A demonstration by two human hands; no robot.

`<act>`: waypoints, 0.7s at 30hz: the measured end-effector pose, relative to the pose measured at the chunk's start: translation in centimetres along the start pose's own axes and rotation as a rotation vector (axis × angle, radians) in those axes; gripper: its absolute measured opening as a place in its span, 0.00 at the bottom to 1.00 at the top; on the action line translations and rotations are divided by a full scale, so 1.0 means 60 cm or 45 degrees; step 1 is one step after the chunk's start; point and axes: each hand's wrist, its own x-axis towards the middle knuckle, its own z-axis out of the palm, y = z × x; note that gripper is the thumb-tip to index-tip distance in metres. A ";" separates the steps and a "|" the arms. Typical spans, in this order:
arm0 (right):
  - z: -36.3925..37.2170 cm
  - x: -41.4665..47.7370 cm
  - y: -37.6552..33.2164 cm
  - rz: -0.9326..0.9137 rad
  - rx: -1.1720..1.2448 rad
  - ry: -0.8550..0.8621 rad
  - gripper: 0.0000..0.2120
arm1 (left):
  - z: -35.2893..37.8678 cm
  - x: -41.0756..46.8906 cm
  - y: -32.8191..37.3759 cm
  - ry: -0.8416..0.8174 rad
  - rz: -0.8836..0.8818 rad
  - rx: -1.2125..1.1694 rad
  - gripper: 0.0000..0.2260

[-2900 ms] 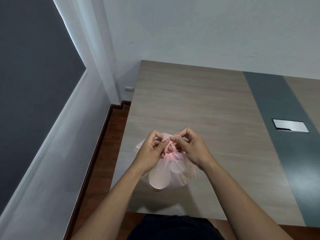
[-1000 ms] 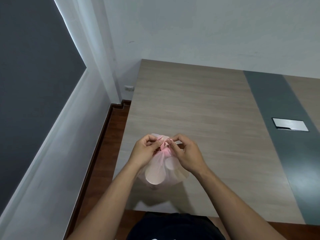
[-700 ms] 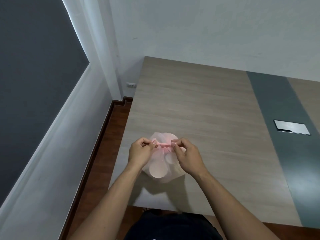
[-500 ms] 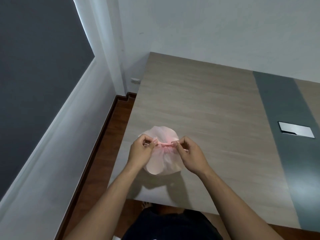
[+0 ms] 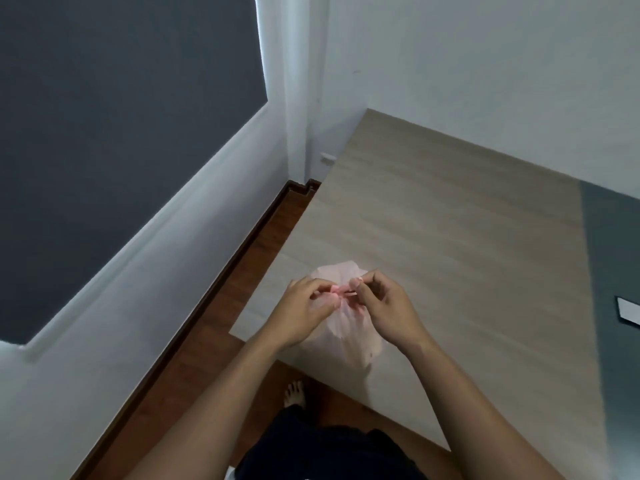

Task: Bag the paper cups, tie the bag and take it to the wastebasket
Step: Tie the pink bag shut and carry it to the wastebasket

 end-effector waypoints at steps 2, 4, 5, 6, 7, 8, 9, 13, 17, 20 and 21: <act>0.000 -0.022 -0.005 -0.022 0.003 -0.071 0.10 | 0.008 -0.034 -0.003 0.047 -0.042 0.037 0.19; -0.001 -0.045 -0.006 -0.052 0.025 -0.127 0.10 | 0.017 -0.069 -0.002 0.145 -0.076 0.033 0.15; 0.001 -0.058 -0.006 -0.067 0.038 -0.151 0.10 | 0.021 -0.089 0.000 0.203 -0.089 0.020 0.13; 0.000 -0.070 -0.005 -0.066 0.049 -0.180 0.10 | 0.025 -0.108 0.005 0.252 -0.101 0.003 0.11; 0.001 -0.080 -0.004 -0.065 0.049 -0.207 0.09 | 0.029 -0.128 0.008 0.301 -0.115 -0.011 0.09; 0.002 -0.093 -0.001 -0.068 0.053 -0.233 0.08 | 0.033 -0.150 0.010 0.348 -0.127 -0.021 0.09; 0.005 -0.104 0.002 -0.079 0.046 -0.254 0.07 | 0.037 -0.173 0.012 0.395 -0.142 -0.030 0.08; 0.033 -0.153 0.009 -0.159 -0.110 -0.455 0.05 | 0.047 -0.273 0.011 0.558 -0.248 -0.022 0.07; 0.084 -0.206 0.016 -0.243 -0.226 -0.737 0.06 | 0.051 -0.381 -0.005 0.667 -0.369 -0.017 0.04; 0.132 -0.241 0.018 -0.274 -0.282 -0.877 0.08 | 0.052 -0.452 -0.028 0.734 -0.419 -0.020 0.03; 0.151 -0.255 0.015 -0.286 -0.300 -0.922 0.09 | 0.051 -0.477 -0.037 0.768 -0.446 -0.028 0.03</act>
